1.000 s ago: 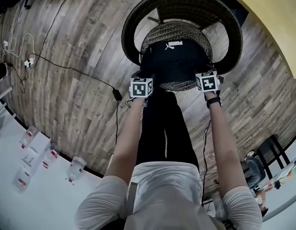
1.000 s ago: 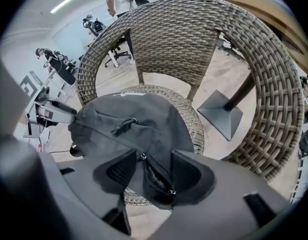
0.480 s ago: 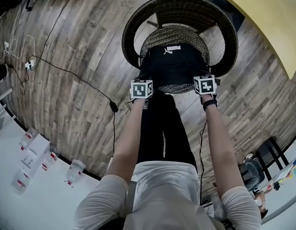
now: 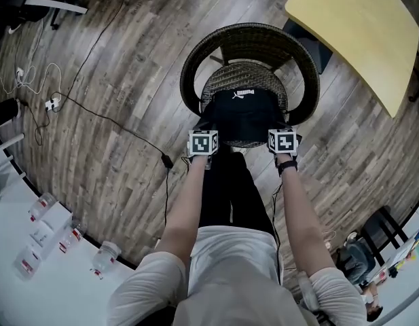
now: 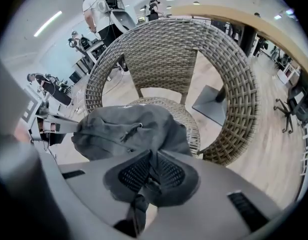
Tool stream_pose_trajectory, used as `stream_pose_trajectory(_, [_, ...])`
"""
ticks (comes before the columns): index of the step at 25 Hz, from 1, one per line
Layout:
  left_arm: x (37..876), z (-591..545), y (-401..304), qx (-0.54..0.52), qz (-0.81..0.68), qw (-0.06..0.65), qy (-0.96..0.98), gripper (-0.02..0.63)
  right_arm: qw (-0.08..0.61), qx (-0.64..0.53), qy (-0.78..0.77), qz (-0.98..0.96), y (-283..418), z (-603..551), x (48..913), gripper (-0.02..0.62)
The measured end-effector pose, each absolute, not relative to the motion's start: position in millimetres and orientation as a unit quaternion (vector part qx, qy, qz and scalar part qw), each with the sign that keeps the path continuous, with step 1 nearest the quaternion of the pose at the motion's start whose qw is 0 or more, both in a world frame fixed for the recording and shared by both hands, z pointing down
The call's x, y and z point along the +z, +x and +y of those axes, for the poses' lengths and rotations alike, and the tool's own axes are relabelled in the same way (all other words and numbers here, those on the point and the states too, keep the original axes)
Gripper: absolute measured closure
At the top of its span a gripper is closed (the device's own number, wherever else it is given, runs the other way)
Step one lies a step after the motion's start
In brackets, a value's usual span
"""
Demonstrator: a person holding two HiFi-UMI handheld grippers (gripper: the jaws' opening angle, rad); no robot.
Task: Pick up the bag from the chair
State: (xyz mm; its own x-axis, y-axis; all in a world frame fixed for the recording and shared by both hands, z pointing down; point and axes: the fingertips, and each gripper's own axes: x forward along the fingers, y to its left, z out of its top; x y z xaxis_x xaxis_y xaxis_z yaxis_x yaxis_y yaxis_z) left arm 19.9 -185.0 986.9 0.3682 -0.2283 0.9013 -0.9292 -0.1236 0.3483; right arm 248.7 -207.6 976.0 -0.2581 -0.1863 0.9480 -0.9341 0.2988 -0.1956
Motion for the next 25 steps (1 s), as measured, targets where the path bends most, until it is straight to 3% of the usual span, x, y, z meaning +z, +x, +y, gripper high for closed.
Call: stream_pose_trajectory(25, [730.2, -256.4, 23.4, 0.227, -0.522, 0.373, 0.733, 0.580, 0.307, 0.297, 0.546, -0.721, 243.8, -272.1, 709.6, 0.557])
